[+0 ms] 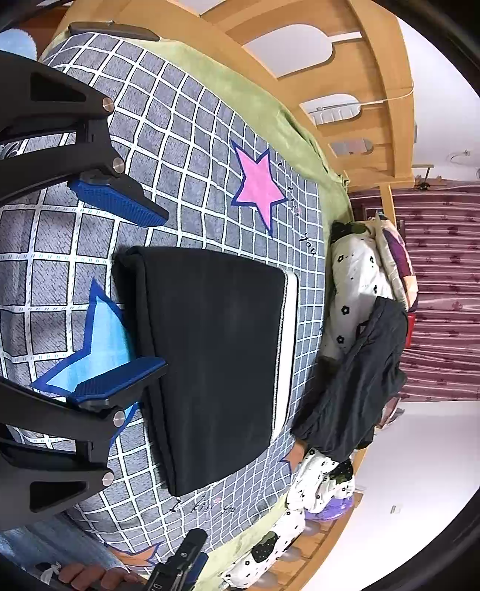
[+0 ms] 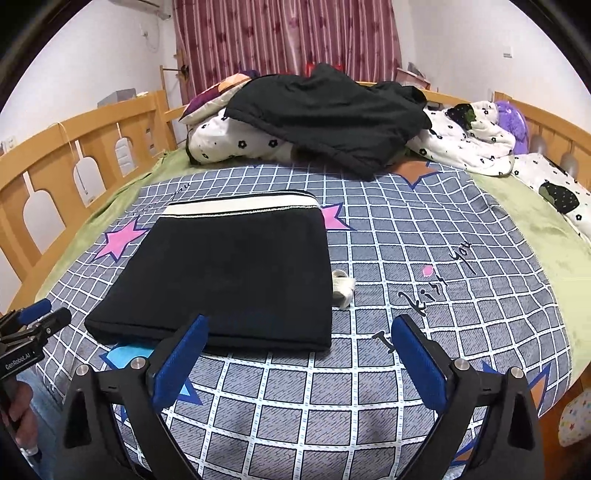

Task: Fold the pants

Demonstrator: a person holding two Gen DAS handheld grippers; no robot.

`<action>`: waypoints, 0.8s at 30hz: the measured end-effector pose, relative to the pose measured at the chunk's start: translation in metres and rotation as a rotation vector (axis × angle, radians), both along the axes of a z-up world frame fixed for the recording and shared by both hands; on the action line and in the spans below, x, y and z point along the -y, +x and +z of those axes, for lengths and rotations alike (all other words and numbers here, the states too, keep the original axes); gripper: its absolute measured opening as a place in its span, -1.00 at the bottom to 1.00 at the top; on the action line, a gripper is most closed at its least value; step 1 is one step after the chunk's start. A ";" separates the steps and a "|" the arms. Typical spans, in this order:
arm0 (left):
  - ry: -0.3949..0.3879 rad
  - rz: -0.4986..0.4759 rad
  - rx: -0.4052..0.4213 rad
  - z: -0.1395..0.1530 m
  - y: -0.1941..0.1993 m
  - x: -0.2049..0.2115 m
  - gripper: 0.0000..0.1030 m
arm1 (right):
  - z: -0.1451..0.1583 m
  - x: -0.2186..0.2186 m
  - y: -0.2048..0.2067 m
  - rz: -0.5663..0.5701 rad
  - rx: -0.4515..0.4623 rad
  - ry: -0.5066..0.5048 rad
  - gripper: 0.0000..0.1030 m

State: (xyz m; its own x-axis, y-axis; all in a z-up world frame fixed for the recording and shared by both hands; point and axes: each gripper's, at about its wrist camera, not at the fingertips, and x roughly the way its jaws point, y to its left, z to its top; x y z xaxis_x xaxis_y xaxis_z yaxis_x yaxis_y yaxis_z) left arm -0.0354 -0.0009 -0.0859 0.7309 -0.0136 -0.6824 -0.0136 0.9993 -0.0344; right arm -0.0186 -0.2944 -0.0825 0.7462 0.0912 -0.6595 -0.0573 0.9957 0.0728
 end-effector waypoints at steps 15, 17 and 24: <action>-0.025 0.021 -0.026 -0.004 0.005 -0.003 0.43 | -0.007 -0.010 0.003 0.036 -0.011 -0.047 0.91; -0.028 0.022 -0.031 -0.004 0.006 -0.003 0.43 | -0.007 -0.011 0.003 0.040 -0.012 -0.050 0.91; -0.019 0.023 -0.027 -0.004 0.006 -0.002 0.44 | -0.007 -0.010 0.003 0.043 -0.012 -0.047 0.91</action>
State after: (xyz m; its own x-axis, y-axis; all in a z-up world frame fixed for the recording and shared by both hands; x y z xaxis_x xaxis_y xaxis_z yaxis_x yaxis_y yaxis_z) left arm -0.0290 0.0016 -0.0904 0.7128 -0.0097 -0.7013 -0.0380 0.9979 -0.0525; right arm -0.0152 -0.2845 -0.0898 0.7345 0.0913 -0.6725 -0.0993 0.9947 0.0266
